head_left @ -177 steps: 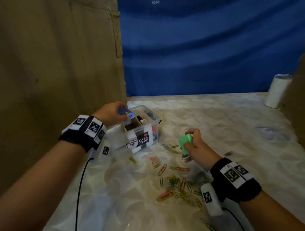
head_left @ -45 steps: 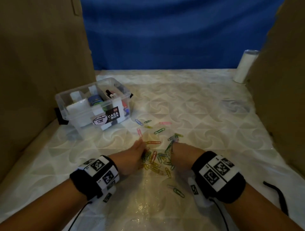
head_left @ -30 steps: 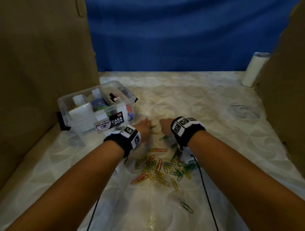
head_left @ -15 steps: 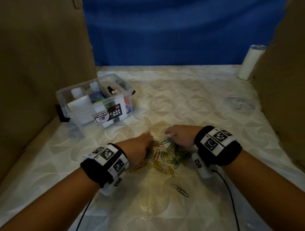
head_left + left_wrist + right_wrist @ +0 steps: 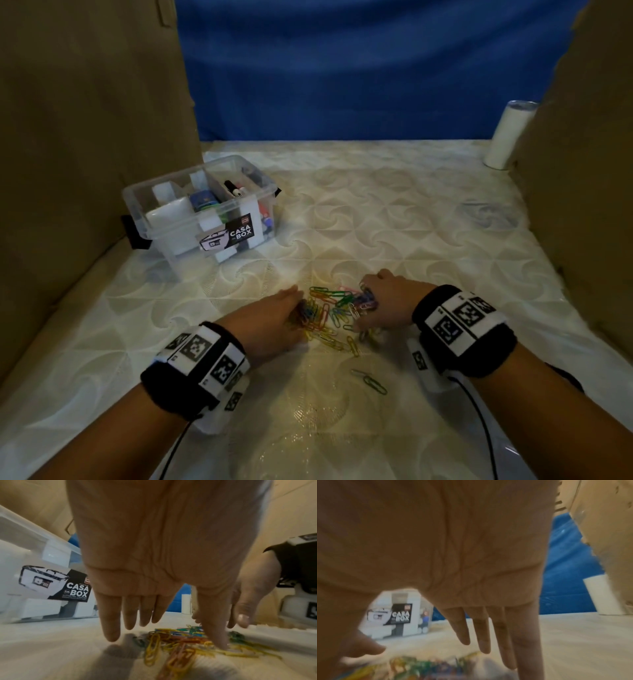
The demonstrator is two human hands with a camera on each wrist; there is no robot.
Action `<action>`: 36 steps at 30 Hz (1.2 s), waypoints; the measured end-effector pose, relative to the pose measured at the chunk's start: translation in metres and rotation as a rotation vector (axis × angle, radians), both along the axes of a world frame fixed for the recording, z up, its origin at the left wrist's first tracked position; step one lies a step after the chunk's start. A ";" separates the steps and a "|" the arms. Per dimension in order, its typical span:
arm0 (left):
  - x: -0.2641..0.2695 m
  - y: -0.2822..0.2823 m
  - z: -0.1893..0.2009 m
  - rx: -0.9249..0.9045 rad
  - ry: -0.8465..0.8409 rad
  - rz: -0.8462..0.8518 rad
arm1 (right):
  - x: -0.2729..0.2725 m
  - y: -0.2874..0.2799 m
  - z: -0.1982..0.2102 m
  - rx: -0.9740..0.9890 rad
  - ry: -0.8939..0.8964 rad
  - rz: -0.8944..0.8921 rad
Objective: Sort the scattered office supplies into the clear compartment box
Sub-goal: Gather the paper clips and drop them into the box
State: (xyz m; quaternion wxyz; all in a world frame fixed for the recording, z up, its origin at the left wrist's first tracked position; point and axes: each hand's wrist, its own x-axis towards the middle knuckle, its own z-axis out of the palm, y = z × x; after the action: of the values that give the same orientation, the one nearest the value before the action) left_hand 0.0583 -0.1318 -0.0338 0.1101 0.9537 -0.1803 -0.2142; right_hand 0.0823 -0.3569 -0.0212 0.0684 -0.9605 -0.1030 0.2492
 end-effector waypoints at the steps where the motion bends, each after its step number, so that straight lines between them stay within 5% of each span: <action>1: 0.000 0.001 -0.003 0.027 -0.014 -0.008 | -0.004 -0.001 0.001 -0.028 0.011 -0.004; 13: 0.012 -0.004 0.004 0.046 -0.104 -0.069 | -0.010 0.014 -0.009 -0.069 -0.061 -0.025; 36: 0.008 0.001 -0.001 0.015 -0.284 -0.078 | 0.000 0.003 0.009 0.342 -0.202 -0.161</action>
State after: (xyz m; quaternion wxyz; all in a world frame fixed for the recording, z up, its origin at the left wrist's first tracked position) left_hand 0.0663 -0.1312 -0.0350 0.0679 0.9675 -0.2292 -0.0826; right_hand 0.0828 -0.3542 -0.0119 0.2394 -0.9602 -0.0729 0.1241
